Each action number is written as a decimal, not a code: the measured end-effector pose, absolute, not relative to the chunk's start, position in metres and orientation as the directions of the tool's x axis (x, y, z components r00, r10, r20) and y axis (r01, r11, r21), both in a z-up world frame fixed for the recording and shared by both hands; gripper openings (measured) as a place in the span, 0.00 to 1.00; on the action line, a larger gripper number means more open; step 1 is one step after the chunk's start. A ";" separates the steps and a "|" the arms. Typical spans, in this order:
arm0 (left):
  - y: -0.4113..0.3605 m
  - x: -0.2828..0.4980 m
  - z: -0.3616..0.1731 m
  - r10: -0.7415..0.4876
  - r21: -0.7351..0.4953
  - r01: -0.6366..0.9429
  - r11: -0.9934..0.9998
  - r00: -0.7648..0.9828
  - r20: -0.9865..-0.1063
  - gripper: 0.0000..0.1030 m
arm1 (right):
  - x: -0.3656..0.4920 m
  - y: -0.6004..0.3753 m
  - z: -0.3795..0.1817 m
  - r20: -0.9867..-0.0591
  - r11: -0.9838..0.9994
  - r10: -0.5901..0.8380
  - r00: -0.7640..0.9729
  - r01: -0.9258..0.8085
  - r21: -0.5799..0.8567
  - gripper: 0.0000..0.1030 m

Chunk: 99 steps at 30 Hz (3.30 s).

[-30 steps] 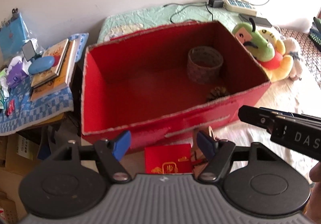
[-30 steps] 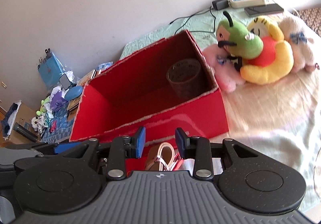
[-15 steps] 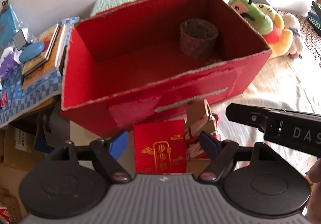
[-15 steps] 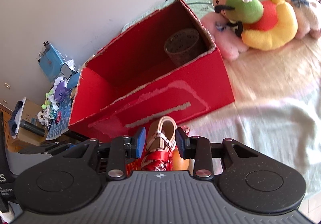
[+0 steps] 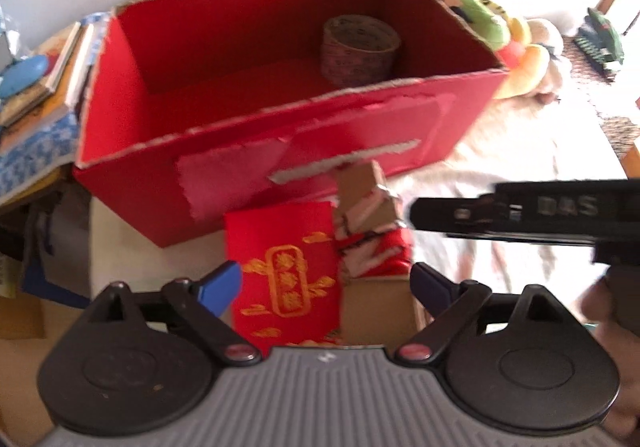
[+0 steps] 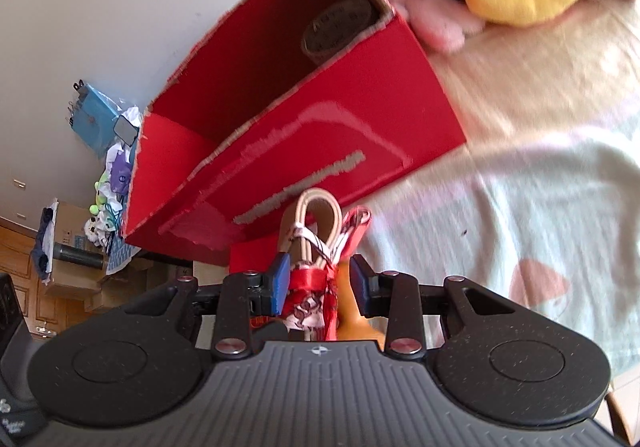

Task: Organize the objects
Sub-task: 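Grasp the beige strap with red ribbon with the right gripper, then lift the strap with the right gripper and carry it over the box, then lower the strap beside the tape roll and open the right gripper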

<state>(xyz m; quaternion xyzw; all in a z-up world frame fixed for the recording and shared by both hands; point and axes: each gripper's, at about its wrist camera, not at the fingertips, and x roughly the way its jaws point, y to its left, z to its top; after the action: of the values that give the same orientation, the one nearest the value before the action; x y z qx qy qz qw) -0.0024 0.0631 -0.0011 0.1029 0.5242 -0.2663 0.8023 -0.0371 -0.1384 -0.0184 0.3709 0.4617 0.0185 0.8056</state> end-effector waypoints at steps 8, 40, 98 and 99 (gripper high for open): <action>0.060 -0.005 -0.009 -0.463 -0.290 0.563 0.774 0.189 -0.866 0.84 | -0.032 -0.131 -0.027 -0.721 0.710 0.420 0.551 0.296 0.639 0.36; 0.054 -0.017 0.018 -0.549 -0.320 0.714 0.623 0.107 -0.829 0.50 | -0.065 -0.145 0.013 -0.641 0.694 0.454 0.619 0.206 0.690 0.24; -0.008 0.162 -0.037 -0.346 -0.160 0.569 0.806 0.235 -0.908 0.55 | 0.146 -0.125 -0.016 -0.898 0.969 0.248 0.364 -0.084 0.234 0.15; -0.005 0.165 -0.039 -0.350 -0.173 0.568 0.804 0.218 -0.911 0.55 | 0.145 -0.123 -0.016 -0.901 0.973 0.233 0.367 -0.089 0.215 0.15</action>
<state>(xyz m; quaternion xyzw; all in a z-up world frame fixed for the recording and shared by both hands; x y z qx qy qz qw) 0.1648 -0.0054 -0.0387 0.0993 0.5507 -0.2966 0.7739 0.1447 -0.1233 -0.0159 0.0650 0.5541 0.0974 0.8241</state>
